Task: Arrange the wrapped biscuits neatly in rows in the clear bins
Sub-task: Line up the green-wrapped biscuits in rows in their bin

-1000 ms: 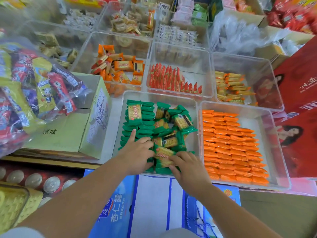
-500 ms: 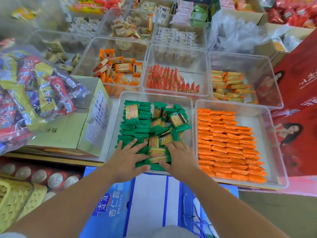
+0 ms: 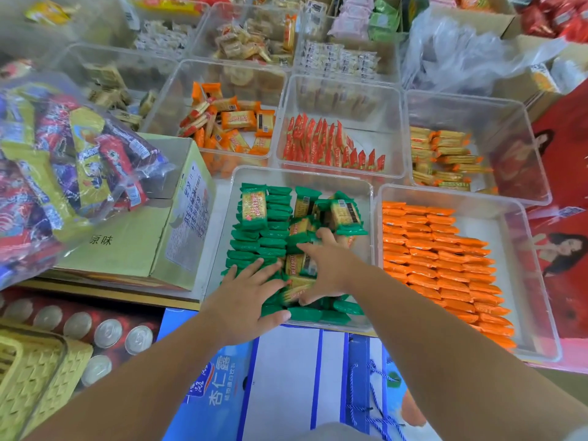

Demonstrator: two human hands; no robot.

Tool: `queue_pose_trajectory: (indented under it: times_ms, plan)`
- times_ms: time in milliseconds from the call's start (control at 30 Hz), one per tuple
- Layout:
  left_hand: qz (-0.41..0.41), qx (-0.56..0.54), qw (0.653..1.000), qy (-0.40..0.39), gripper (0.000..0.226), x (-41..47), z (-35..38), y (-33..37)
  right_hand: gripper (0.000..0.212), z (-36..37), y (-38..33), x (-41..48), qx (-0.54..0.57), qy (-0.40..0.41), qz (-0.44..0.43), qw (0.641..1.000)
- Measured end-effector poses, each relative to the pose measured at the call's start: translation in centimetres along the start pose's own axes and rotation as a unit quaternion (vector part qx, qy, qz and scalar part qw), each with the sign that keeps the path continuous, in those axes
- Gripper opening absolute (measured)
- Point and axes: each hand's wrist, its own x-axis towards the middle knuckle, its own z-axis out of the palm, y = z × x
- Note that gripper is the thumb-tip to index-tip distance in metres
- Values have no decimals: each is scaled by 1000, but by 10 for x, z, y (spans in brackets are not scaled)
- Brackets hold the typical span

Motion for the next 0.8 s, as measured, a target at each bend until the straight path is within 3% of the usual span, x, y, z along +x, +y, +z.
queue_pose_trajectory:
  times_ms: [167,333,433,600,667,800]
  plan:
    - [3,27,1000,-5,85,1,0,3,118,6,13,0,-19,53,-20,998]
    - [5,26,1000,3,84,-1,0,2,133,19,2,10,71,-11,6,997]
    - [10,26,1000,5,85,0,1,1,135,14,-5,13,72,-38,26,996]
    - [14,22,999,20,84,0,4,1,107,3,-15,9,-31,-70,31,997]
    - [15,24,999,23,85,0,5,0,100,3,-18,7,-55,-54,30,997]
    - [13,17,999,27,84,0,6,-1,113,8,-6,-2,16,23,29,999]
